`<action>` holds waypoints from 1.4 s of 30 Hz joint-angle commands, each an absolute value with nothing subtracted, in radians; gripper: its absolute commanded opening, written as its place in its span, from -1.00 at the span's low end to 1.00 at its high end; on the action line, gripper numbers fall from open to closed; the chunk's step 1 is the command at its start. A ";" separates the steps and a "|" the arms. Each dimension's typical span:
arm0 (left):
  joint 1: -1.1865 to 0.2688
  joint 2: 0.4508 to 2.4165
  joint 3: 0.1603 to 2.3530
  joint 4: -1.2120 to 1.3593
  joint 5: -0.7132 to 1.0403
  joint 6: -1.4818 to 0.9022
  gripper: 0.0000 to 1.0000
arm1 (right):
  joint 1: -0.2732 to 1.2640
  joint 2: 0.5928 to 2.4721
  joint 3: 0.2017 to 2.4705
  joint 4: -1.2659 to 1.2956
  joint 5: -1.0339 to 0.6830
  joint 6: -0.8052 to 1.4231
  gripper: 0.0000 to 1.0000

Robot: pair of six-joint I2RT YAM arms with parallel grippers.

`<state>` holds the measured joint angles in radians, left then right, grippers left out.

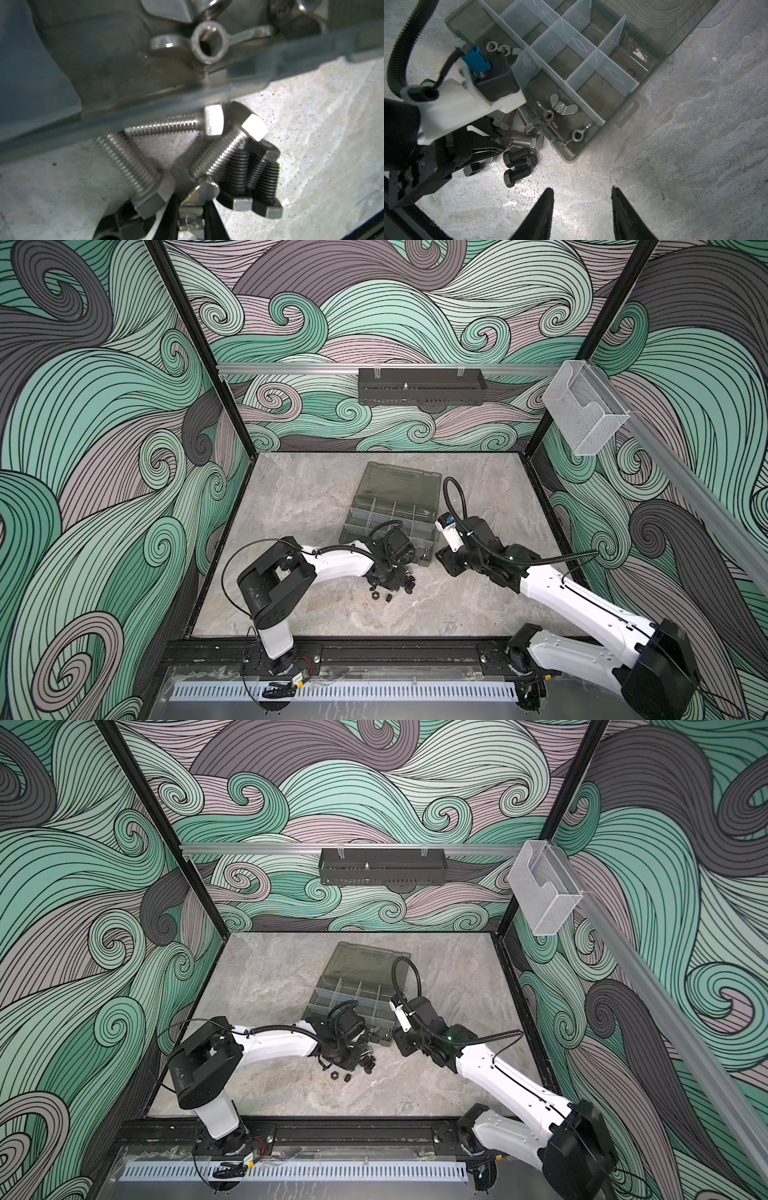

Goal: Sort the screws and nuts into containers
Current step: 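Carry the wing nut into a box compartment and open the left gripper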

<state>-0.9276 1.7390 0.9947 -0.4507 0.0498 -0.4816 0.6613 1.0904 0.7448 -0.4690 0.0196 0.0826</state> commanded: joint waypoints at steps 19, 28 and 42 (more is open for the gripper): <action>-0.832 1.807 1.342 -0.544 0.039 -0.388 -0.64 | 0.640 1.021 0.723 -0.487 0.042 0.073 -0.06; -0.798 1.860 1.367 -0.525 0.061 -0.403 -0.64 | 0.634 0.998 0.716 -0.495 0.046 0.076 -0.06; -0.793 1.865 1.375 -0.522 0.071 -0.427 -0.06 | 0.624 1.002 0.713 -0.499 0.049 0.074 -0.06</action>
<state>-0.7986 1.8629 1.3418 -0.5179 0.0612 -0.4164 0.6338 1.0092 0.7242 -0.4835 0.0280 0.0811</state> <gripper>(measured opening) 0.444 0.471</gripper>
